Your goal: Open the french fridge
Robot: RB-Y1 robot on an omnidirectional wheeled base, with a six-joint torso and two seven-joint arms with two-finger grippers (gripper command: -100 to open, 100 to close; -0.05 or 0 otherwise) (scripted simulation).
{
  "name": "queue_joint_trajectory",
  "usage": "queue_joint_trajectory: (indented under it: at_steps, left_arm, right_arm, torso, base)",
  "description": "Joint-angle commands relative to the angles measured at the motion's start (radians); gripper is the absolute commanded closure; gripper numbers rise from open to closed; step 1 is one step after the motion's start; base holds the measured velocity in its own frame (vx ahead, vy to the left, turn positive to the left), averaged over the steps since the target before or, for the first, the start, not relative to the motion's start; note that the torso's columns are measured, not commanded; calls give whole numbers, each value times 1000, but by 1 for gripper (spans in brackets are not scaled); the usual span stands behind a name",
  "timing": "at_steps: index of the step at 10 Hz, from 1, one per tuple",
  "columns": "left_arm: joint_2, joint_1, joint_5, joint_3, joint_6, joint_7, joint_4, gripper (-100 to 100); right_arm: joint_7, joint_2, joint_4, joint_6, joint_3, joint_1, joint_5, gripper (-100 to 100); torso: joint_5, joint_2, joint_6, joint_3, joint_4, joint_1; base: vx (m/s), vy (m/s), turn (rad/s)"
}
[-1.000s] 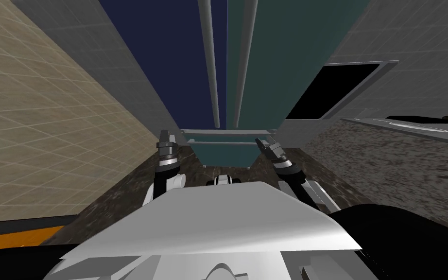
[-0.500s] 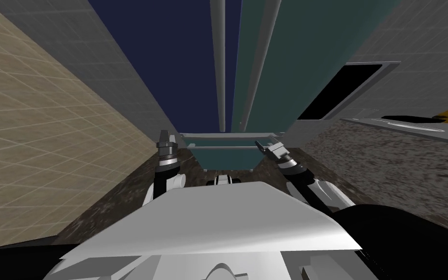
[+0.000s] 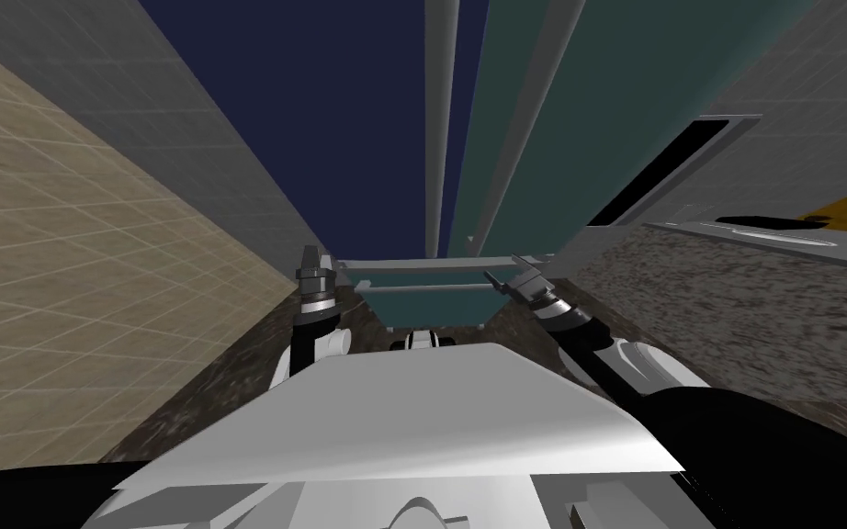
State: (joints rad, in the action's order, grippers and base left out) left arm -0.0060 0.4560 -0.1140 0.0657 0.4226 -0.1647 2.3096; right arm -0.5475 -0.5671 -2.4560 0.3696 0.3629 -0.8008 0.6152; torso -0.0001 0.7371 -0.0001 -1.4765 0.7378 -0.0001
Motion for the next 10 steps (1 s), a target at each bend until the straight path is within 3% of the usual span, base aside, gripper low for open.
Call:
queue_joint_trajectory:
  at_steps: [1, 4, 5, 6, 7, 8, 9, 10]
  left_arm:
    - [0, 0, 0, 0, 0, 0, 0, 0]
    - [0, 0, 0, 0, 0, 0, 0, 0]
    - [0, 0, 0, 0, 0, 0, 0, 0]
    - [0, 1, 0, -1, 0, 0, 0, 0]
    - [0, 3, 0, -2, 0, 0, -2, 0]
    - [0, 5, 0, -2, -1, 0, -3, 0]
    - [0, 6, 0, 0, -1, 0, -4, 0]
    - [0, 6, 0, 0, -1, 0, -4, 0]
  right_arm:
    - [-37, -51, -8, -25, 39, -23, 46, -100]
    - [-85, -115, -15, -54, 91, -54, 105, -100]
    - [-77, -98, -17, -47, 79, -52, 95, -100]
    - [-67, -112, -47, -62, 98, -74, 92, -100]
    - [-74, -106, -34, -53, 92, -66, 93, -100]
    - [-72, -106, -36, -54, 94, -68, 93, 100]
    - [-78, -117, -52, -21, 83, -68, 85, 100]
    - [-78, -117, -52, -21, 83, -68, 85, 100]
  torso:
    - [0, 1, 0, 0, 0, 1]
    - [0, -2, 0, -1, -1, 1]
    - [0, 1, 0, 0, 0, -1]
    - [-2, 5, 0, 3, 2, -4]
    - [-2, 0, 1, 0, 2, -3]
    - [-2, -1, 2, -2, 1, -3]
    - [-3, -1, 1, 0, -1, -1]
    - [-3, 4, -1, 3, -2, -3]
  base:
    - [114, 128, -74]
    - [165, 152, -77]
    - [55, 59, -15]
    - [81, 24, -15]
    - [42, 12, 3]
    - [0, 0, 0]
    - [-75, -138, 98]
    - [-116, -184, 97]
